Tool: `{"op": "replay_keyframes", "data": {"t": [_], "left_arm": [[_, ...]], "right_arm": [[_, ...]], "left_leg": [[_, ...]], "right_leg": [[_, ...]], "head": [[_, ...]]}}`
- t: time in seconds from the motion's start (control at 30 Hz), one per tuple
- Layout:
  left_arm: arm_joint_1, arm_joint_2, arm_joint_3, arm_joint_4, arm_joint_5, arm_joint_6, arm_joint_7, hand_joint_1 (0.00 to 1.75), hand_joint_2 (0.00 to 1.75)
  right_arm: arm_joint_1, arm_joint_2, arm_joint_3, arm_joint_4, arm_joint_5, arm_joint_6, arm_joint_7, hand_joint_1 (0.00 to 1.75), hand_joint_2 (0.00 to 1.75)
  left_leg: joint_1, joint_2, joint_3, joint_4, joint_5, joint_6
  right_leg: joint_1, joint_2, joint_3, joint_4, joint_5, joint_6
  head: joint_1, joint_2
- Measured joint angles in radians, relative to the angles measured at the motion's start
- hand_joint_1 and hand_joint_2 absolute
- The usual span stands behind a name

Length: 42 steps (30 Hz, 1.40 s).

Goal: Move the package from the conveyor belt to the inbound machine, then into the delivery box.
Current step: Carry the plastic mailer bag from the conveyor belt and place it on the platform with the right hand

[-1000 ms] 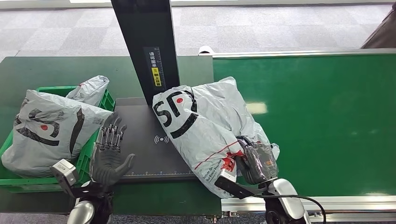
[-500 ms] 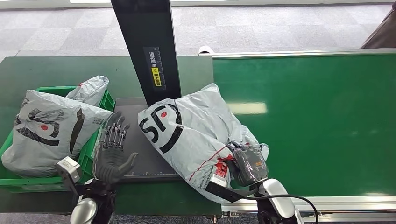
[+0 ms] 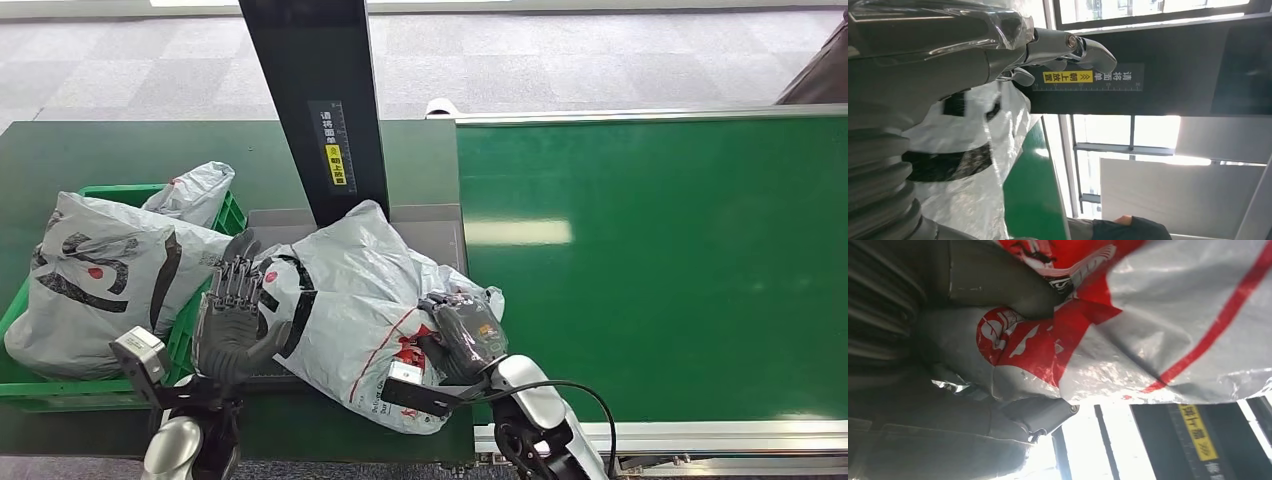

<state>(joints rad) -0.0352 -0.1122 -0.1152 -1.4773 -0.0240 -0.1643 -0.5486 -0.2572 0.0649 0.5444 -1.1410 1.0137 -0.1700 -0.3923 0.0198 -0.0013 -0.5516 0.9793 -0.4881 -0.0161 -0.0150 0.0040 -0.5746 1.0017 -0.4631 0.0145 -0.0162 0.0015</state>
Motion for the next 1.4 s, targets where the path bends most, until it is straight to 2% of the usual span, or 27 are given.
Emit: {"op": "replay_keyframes", "data": {"t": [0.1,0.13,0.27,0.4,0.8,0.87,1.03,1.23,1.4], "left_arm": [[0.015,0.000,-0.008,-0.028,-0.023,0.010,0.005,0.00,1.75],[0.022,0.000,-0.013,-0.036,-0.029,0.011,0.005,0.00,1.75],[0.035,-0.001,-0.028,-0.051,-0.040,0.011,0.003,0.00,1.75],[0.035,0.000,-0.034,-0.052,-0.057,0.011,-0.002,0.00,1.75],[0.015,0.013,-0.050,-0.055,-0.117,0.018,-0.005,0.00,1.75],[0.004,0.016,-0.062,-0.052,-0.130,0.005,0.000,0.00,1.75],[-0.037,0.029,-0.118,0.003,-0.156,-0.071,0.025,0.00,1.75],[-0.059,0.039,-0.155,0.049,-0.162,-0.092,0.032,0.00,1.75],[-0.075,0.045,-0.181,0.075,-0.210,-0.120,0.055,0.00,1.75]], "right_arm": [[-0.007,-0.002,0.011,0.011,-0.023,-0.010,-0.020,0.25,1.75],[-0.004,-0.005,0.012,0.012,-0.031,-0.017,-0.029,0.02,1.75],[0.009,-0.022,0.012,0.009,-0.087,-0.036,-0.084,0.00,1.75],[0.009,-0.032,0.003,0.000,-0.186,0.005,-0.122,0.00,1.75],[0.000,-0.061,-0.070,-0.005,-0.317,0.053,-0.135,0.00,1.75],[0.002,-0.066,-0.095,-0.006,-0.385,0.102,-0.152,0.00,1.75],[0.011,-0.069,-0.164,-0.013,-0.611,0.303,-0.213,0.00,1.75],[0.017,-0.071,-0.207,-0.022,-0.669,0.356,-0.221,0.00,1.75],[0.033,-0.078,-0.244,-0.047,-0.842,0.481,-0.237,0.00,1.75]], "left_leg": [[0.000,0.000,0.000,0.000,0.000,0.000],[0.000,0.000,0.000,0.000,0.000,0.000],[0.000,0.000,-0.001,0.000,-0.001,0.000],[0.000,0.000,-0.001,0.000,0.000,0.000],[0.000,0.000,0.000,0.000,0.000,0.000],[0.000,0.000,0.000,0.000,0.000,0.000],[0.000,0.000,0.000,0.000,0.000,0.000],[0.000,0.001,0.000,0.000,0.000,0.000],[0.000,0.001,0.000,0.000,0.000,0.000]], "right_leg": [[0.000,0.000,0.000,0.000,0.000,0.000],[0.000,0.000,-0.001,0.000,0.000,0.000],[0.000,0.000,-0.002,0.000,0.000,0.000],[0.000,0.000,-0.001,0.000,0.000,0.000],[0.000,0.000,-0.001,0.000,0.000,0.000],[0.000,0.000,-0.001,0.000,0.000,0.000],[0.000,0.000,-0.001,0.000,0.000,0.000],[0.000,0.001,-0.001,0.000,0.000,0.000],[0.000,0.001,-0.002,0.000,0.000,0.000]], "head": [[0.000,0.000],[0.000,0.000],[0.000,0.000],[0.000,0.000],[0.000,0.000],[0.000,0.000],[0.000,0.000],[0.000,0.000],[0.000,0.000]]}}
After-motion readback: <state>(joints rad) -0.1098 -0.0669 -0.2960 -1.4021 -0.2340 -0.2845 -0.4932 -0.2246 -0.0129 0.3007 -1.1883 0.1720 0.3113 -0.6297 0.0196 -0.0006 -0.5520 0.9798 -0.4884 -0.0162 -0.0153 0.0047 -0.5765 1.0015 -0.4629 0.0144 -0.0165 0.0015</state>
